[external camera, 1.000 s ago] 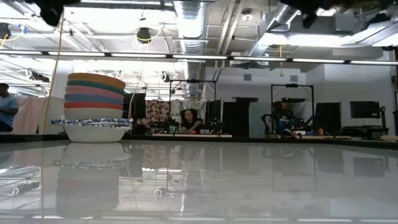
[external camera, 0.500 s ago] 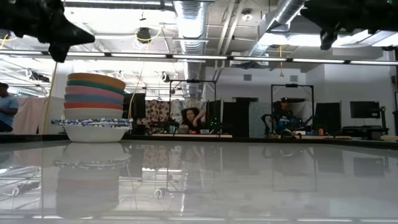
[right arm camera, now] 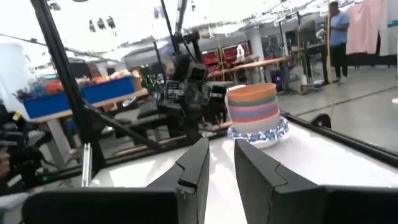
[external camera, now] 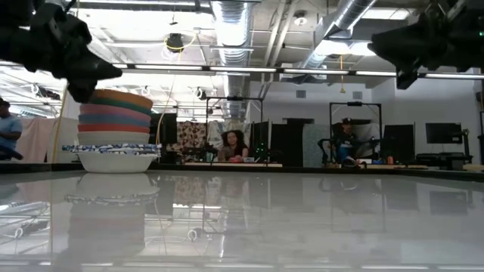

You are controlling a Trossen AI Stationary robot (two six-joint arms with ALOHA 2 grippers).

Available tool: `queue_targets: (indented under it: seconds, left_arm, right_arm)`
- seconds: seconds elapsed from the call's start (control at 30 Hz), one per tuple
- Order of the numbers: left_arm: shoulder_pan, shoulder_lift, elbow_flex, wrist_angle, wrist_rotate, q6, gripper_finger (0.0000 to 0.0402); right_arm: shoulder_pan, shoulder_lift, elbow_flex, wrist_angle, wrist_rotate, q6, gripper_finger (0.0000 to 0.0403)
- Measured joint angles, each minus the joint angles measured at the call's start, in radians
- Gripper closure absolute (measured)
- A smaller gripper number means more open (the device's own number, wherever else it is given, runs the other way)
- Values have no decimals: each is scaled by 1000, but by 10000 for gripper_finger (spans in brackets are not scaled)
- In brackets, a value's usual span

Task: Nest bowls inside each other
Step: Return to Home Position

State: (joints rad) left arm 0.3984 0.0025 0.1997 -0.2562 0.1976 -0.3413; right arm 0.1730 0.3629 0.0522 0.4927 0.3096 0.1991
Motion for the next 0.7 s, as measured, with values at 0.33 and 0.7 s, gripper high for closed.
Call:
queue_targets:
  seconds: [0.33, 0.7]
  left_arm:
    - [-331, 1, -134, 177, -147, 72, 401]
    - [-484, 1, -137, 158, -154, 138, 401]
  right_arm:
    - [101, 26, -44, 72, -17, -145, 306]
    - [144, 67, -39, 310, -2, -149, 306]
